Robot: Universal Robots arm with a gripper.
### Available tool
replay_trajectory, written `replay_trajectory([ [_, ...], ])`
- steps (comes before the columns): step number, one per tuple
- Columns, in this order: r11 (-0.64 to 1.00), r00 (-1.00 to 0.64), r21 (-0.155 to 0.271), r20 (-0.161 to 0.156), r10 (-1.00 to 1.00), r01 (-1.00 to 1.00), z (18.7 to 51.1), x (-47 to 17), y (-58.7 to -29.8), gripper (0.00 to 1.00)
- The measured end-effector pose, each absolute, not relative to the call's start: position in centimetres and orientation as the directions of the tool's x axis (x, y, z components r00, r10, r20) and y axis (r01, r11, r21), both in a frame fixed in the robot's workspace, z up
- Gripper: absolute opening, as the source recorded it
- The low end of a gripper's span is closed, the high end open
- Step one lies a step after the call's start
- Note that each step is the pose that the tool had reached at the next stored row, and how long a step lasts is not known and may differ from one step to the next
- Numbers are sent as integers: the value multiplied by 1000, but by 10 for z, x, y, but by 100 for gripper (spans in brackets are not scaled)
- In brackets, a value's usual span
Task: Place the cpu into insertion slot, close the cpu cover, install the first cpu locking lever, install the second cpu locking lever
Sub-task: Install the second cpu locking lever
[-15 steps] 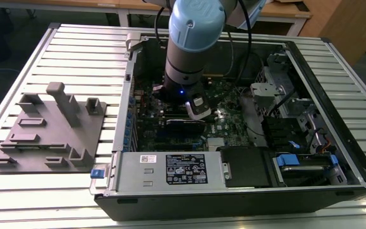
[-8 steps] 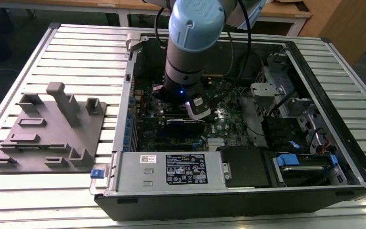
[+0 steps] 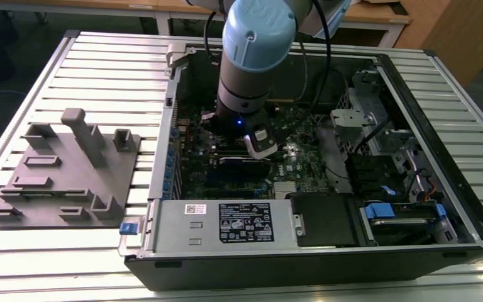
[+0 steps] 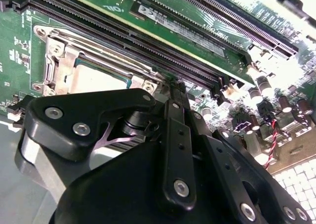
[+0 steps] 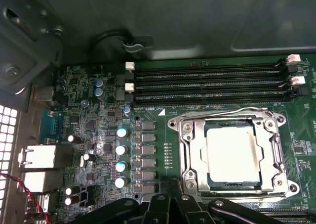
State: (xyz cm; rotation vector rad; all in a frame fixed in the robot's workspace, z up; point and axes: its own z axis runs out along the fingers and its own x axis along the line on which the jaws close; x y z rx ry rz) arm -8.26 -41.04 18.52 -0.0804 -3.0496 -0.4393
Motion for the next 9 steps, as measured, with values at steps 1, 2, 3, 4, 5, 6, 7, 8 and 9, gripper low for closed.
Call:
replay_trajectory([
  [1, 958, -997, 280, 66, 43, 60, 185, -83, -410, 10],
  [2, 958, -997, 280, 66, 43, 60, 185, -83, -410, 10],
  [3, 958, -997, 281, 66, 43, 60, 185, -83, -410, 10],
  [4, 958, -997, 282, 66, 43, 60, 186, -83, -410, 10],
  [5, 957, -997, 283, 65, 43, 60, 186, -83, -410, 10],
  [6, 957, -997, 284, 64, 43, 59, 187, -83, -410, 10],
  [7, 957, -997, 284, 64, 43, 59, 188, -83, -410, 10],
  [8, 957, -997, 283, 65, 43, 59, 190, -83, -410, 10],
  [9, 958, -997, 282, 66, 43, 60, 191, -83, -410, 10],
])
